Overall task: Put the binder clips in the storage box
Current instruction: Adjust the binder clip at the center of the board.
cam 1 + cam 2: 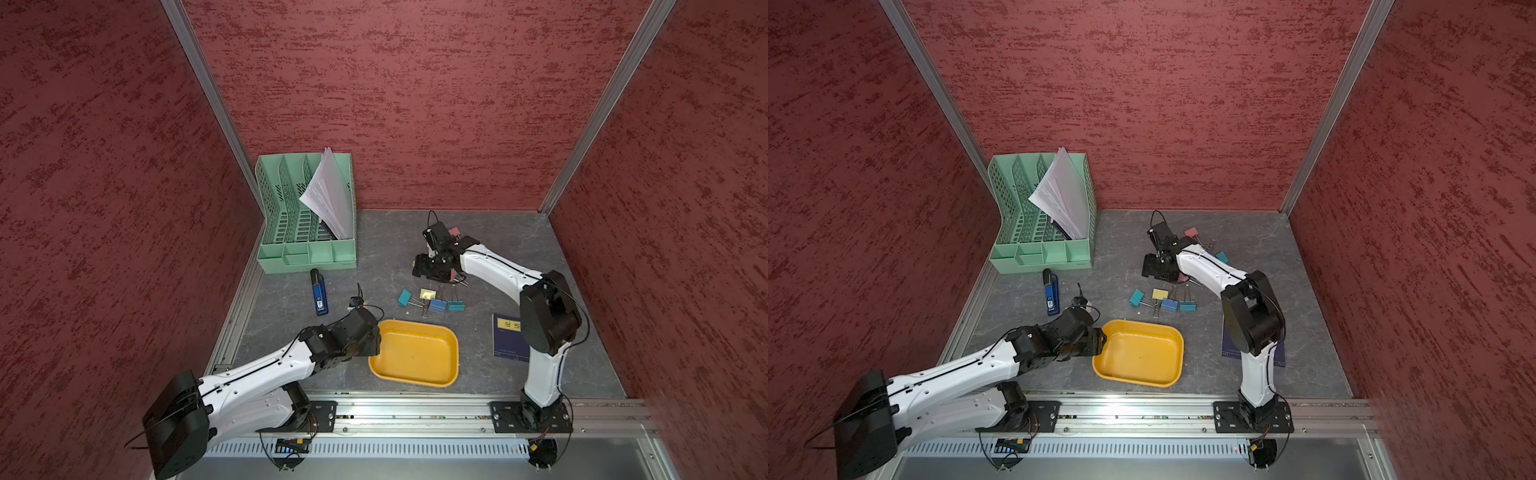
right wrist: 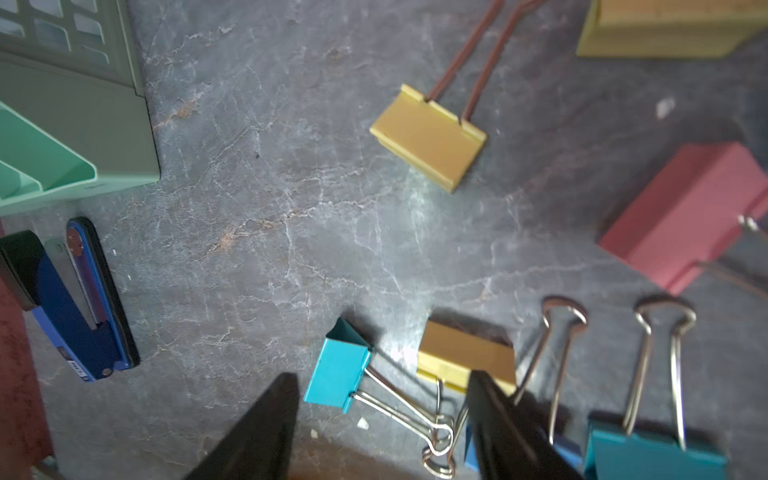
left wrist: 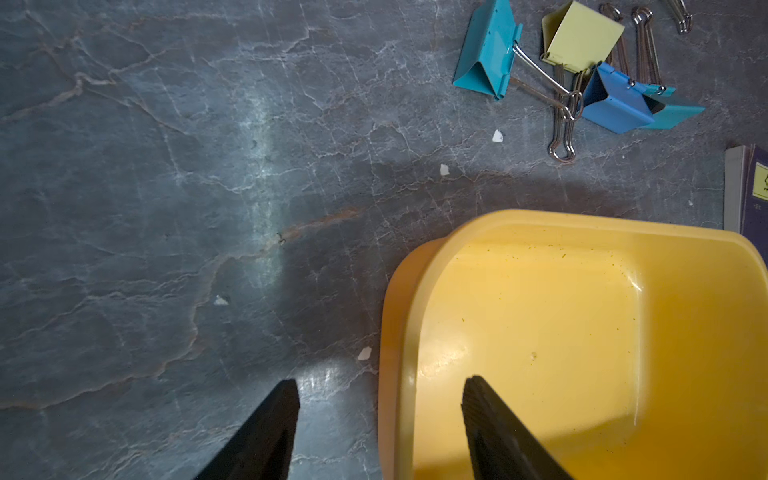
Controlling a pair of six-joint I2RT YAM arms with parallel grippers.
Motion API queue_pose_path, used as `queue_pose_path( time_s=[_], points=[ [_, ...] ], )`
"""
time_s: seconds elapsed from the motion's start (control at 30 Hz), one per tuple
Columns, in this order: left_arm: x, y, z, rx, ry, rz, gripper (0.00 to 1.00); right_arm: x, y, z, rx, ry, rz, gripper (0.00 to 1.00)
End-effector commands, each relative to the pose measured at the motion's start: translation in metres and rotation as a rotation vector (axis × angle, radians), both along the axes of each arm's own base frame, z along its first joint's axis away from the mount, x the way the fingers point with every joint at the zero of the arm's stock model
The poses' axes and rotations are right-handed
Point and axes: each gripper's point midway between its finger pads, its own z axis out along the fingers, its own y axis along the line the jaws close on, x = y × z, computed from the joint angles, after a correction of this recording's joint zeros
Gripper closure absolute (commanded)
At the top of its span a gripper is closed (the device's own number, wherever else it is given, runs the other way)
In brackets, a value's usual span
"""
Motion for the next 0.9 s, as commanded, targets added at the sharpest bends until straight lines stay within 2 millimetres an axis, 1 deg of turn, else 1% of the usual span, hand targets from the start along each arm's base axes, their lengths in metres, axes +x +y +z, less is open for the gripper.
queue_pose_path(
  time_s=[0.0,0.03,0.07,0.1,0.2,0.27,0.37,0.47,0.57,0.67,0.77,0.87],
  points=[
    [-0.001,0.002,-0.001,-0.003,-0.003,-0.021,0.34,0.031,0.023,0.029,0.063,-0.117,0.080,0.61],
    [0.000,0.002,-0.001,-0.006,-0.002,-0.020,0.33,0.037,0.026,0.027,0.057,-0.117,0.084,0.68],
    [0.000,0.003,-0.003,-0.005,0.001,-0.016,0.34,0.043,0.029,0.023,0.046,-0.110,0.089,0.73],
    [0.000,0.003,-0.004,-0.002,0.005,-0.016,0.33,0.047,0.032,0.019,0.037,-0.100,0.095,0.75],
    [0.000,0.004,-0.006,-0.005,0.007,-0.013,0.33,0.063,0.039,0.004,0.005,-0.067,0.107,0.76],
    [0.000,0.005,-0.006,-0.005,0.012,-0.011,0.33,0.073,0.039,-0.008,-0.021,-0.047,0.096,0.79],
    [0.002,0.007,-0.006,-0.005,0.010,-0.007,0.33,0.083,0.037,-0.022,-0.035,-0.028,0.079,0.80],
    [0.002,0.008,-0.007,-0.004,0.011,-0.004,0.33,0.088,0.035,-0.033,-0.060,-0.019,0.077,0.81],
    [0.002,0.009,-0.008,-0.003,0.013,0.000,0.33,0.091,0.031,-0.040,-0.091,-0.019,0.074,0.81],
    [0.001,0.011,-0.010,0.000,0.016,0.003,0.34,0.093,0.025,-0.041,-0.125,-0.032,0.077,0.81],
    [-0.001,0.013,-0.012,0.003,0.019,0.006,0.33,0.095,0.017,-0.047,-0.170,-0.036,0.073,0.81],
    [0.000,0.015,-0.012,0.006,0.020,0.011,0.33,0.096,0.015,-0.050,-0.175,-0.036,0.075,0.81]
  ],
)
